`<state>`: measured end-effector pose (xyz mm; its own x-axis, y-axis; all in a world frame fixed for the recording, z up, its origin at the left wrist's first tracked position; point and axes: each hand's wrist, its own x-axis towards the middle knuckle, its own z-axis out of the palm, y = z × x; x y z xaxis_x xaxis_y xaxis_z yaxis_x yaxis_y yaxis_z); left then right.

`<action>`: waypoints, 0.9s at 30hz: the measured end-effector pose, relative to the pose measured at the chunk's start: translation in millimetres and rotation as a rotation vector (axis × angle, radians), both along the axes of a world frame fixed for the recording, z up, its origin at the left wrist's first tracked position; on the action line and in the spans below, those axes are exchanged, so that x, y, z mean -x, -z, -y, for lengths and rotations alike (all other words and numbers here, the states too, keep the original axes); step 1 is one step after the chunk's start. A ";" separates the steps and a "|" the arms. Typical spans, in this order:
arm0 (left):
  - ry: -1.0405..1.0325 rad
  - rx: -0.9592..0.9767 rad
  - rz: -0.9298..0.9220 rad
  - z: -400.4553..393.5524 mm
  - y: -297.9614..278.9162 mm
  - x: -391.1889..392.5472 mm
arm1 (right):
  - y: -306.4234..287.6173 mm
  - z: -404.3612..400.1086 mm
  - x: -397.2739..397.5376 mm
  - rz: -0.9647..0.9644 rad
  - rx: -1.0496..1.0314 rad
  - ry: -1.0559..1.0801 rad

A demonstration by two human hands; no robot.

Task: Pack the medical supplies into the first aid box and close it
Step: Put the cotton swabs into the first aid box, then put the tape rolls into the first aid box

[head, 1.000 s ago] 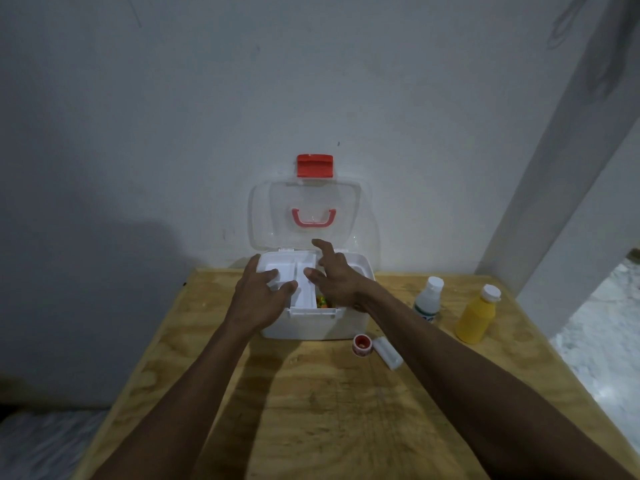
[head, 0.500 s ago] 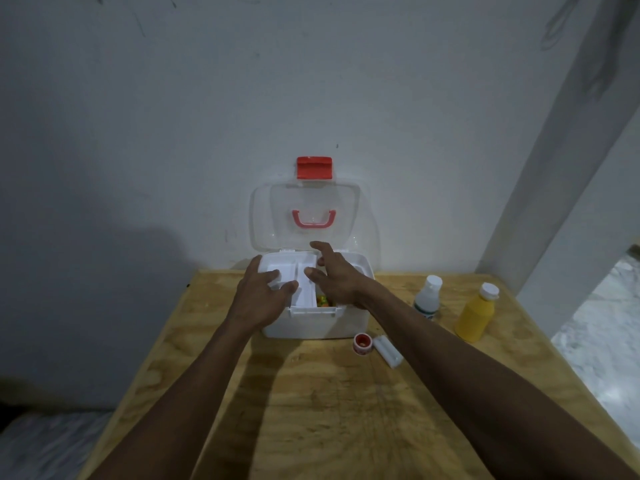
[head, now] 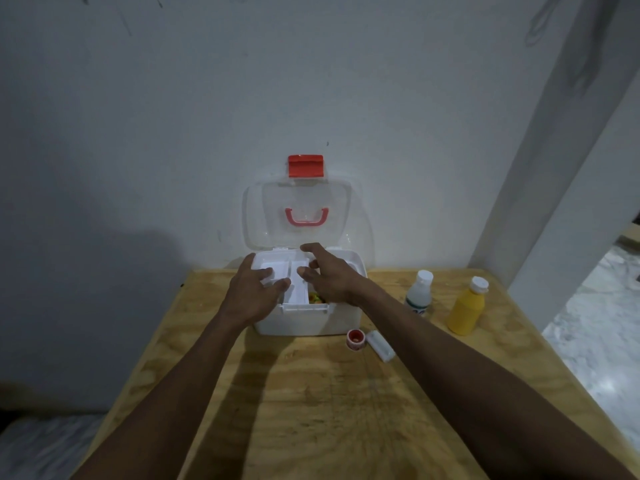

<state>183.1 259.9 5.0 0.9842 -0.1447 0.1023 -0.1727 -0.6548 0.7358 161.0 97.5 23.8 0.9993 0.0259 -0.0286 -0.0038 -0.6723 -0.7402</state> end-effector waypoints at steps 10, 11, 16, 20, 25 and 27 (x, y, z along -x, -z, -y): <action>-0.020 0.031 -0.008 -3.8 5.1 -5.8 | -27.8 31.0 49.0 0.335 -0.114 0.211; -0.050 0.035 0.023 -4.1 6.2 -5.5 | -27.9 38.9 60.2 0.398 -0.142 0.256; -0.219 0.145 0.438 1.9 4.5 25.1 | 2.9 78.8 122.5 0.558 -0.084 0.510; -0.167 0.242 0.633 26.8 12.8 82.9 | 49.7 90.7 148.0 0.551 0.009 0.601; -0.004 0.239 0.363 64.7 54.9 122.2 | 87.4 89.9 150.6 0.389 0.180 0.642; 0.022 0.160 0.287 73.6 70.7 123.3 | 89.1 88.9 148.3 0.330 0.250 0.636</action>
